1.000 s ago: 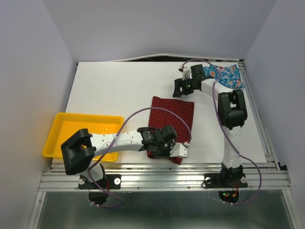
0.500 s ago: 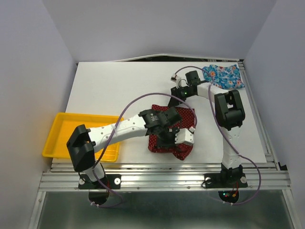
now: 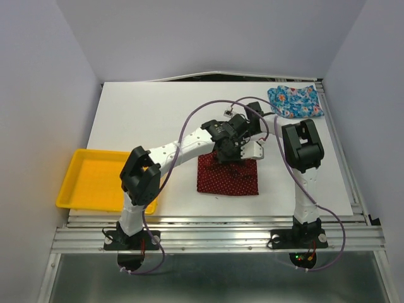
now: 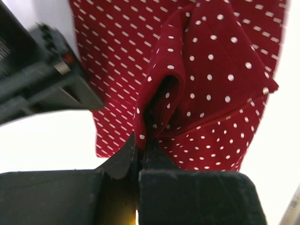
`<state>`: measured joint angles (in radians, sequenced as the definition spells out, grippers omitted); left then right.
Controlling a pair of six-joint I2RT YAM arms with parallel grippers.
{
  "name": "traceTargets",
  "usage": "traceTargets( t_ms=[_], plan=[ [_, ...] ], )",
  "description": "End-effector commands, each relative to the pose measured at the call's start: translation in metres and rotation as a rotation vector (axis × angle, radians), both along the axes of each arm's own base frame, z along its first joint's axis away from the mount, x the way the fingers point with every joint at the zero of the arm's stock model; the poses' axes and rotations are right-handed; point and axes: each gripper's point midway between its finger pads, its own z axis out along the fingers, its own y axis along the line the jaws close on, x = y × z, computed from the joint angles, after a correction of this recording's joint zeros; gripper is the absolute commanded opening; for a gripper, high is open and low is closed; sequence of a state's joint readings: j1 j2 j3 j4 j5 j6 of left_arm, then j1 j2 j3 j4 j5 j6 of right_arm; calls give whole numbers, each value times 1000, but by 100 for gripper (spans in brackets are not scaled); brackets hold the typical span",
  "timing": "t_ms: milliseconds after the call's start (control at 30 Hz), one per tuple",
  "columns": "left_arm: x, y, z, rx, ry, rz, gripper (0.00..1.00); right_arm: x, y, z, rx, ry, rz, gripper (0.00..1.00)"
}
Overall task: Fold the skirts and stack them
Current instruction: Fold the skirt
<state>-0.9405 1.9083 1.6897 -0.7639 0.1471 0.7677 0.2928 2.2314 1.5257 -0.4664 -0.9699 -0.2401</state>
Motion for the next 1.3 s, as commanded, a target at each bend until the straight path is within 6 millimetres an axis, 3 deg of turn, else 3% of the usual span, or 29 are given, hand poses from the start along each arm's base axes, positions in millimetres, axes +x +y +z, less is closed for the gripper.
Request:
traceTargets(
  t_ms=[0, 233, 300, 367, 433, 467, 567, 700, 800, 833, 867, 900, 933, 967, 1000, 1033, 1100, 1133, 1167, 1233, 1267],
  plan=[
    [40, -20, 19, -38, -137, -23, 0, -33, -9, -31, -103, 94, 23, 40],
    [70, -26, -4, -24, -158, -6, 1, -31, -7, -28, -90, 91, 25, 40],
    [70, -24, -11, -7, -144, -4, 8, -29, -6, -26, -88, 92, 21, 41],
    [67, -20, -20, 12, -120, 3, 26, -22, -6, -23, -103, 76, 3, 48],
    [68, -16, -16, 8, -118, 23, 34, -12, -7, -17, -122, 47, -19, 52],
    [68, -16, -10, -6, -116, 36, 42, -2, -6, -10, -131, 24, -44, 56],
    [72, -14, 31, -107, -119, 108, 47, 34, -15, 16, -155, -55, -150, 63],
    [82, 3, 98, -288, -157, 277, 48, 105, -46, 86, -144, -233, -345, 66],
    [88, 17, 124, -428, -136, 411, 48, 126, -70, 140, -116, -323, -442, 66],
    [85, 23, 123, -442, -106, 445, 48, 124, -70, 151, -106, -337, -445, 66],
    [88, 27, 126, -495, -73, 499, 48, 119, -75, 175, -91, -374, -460, 65],
    [78, 25, 122, -537, -11, 480, 48, 107, -77, 171, -96, -366, -446, 65],
    [75, 26, 118, -556, 21, 493, 48, 101, -75, 189, -73, -391, -437, 64],
    [75, 27, 113, -573, 46, 512, 47, 81, -76, 194, -62, -377, -426, 61],
    [65, 27, 98, -580, 119, 540, 47, 66, -72, 197, -34, -358, -394, 59],
    [65, 22, 96, -612, 141, 542, 46, 43, -72, 176, -39, -277, -372, 58],
    [58, 23, 75, -616, 220, 577, 46, 11, -66, 166, -15, -204, -330, 56],
    [57, 17, 74, -659, 265, 596, 45, -7, -62, 170, 6, -193, -312, 57],
    [54, 17, 68, -666, 292, 604, 45, -34, -58, 142, -16, -117, -289, 57],
    [44, 19, 50, -654, 329, 600, 45, -59, -55, 133, -18, -109, -267, 57],
    [43, 19, 49, -667, 331, 593, 46, -75, -59, 112, -39, -58, -271, 57]
  ],
)
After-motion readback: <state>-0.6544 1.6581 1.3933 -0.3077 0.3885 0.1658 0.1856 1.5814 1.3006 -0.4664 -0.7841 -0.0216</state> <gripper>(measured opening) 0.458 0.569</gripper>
